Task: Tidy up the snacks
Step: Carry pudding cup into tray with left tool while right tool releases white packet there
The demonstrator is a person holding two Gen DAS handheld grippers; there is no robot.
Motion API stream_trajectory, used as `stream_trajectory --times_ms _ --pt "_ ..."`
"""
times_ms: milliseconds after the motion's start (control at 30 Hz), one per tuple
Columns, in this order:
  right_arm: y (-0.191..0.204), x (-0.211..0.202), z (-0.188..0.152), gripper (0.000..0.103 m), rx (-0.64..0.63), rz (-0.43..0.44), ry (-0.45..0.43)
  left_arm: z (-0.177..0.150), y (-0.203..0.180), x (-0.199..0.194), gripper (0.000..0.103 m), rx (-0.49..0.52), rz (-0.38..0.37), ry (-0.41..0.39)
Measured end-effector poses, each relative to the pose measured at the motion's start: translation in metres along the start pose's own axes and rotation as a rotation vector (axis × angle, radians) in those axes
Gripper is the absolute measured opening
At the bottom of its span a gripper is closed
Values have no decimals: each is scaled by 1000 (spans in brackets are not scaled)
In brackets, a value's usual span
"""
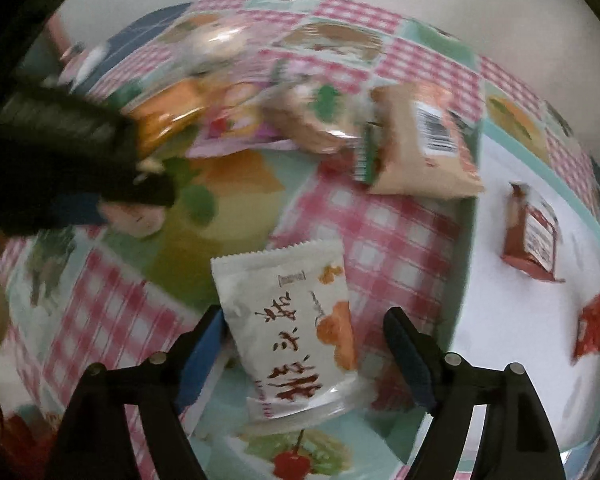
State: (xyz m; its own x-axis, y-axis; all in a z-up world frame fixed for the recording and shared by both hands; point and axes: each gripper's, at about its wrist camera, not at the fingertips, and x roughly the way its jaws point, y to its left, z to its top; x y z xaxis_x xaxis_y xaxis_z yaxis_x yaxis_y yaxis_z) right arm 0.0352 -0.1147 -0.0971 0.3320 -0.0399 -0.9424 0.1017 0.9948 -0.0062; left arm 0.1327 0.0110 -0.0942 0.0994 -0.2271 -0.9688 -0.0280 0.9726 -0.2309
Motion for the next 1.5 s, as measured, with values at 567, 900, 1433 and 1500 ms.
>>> stream_trajectory --times_ms 567,900,1433,1500 --pt "-20 -20 13 54 97 36 -76 -4 -20 -4 48 41 22 -16" --pt "-37 -52 22 54 155 61 -164 -10 -31 -43 48 61 -12 -103" --pt "-148 -116 0 54 439 -55 -301 -50 -104 -74 48 280 -32 -246" --pt "-168 -123 -9 54 485 -88 -315 -61 -124 -74 48 334 -39 -251"
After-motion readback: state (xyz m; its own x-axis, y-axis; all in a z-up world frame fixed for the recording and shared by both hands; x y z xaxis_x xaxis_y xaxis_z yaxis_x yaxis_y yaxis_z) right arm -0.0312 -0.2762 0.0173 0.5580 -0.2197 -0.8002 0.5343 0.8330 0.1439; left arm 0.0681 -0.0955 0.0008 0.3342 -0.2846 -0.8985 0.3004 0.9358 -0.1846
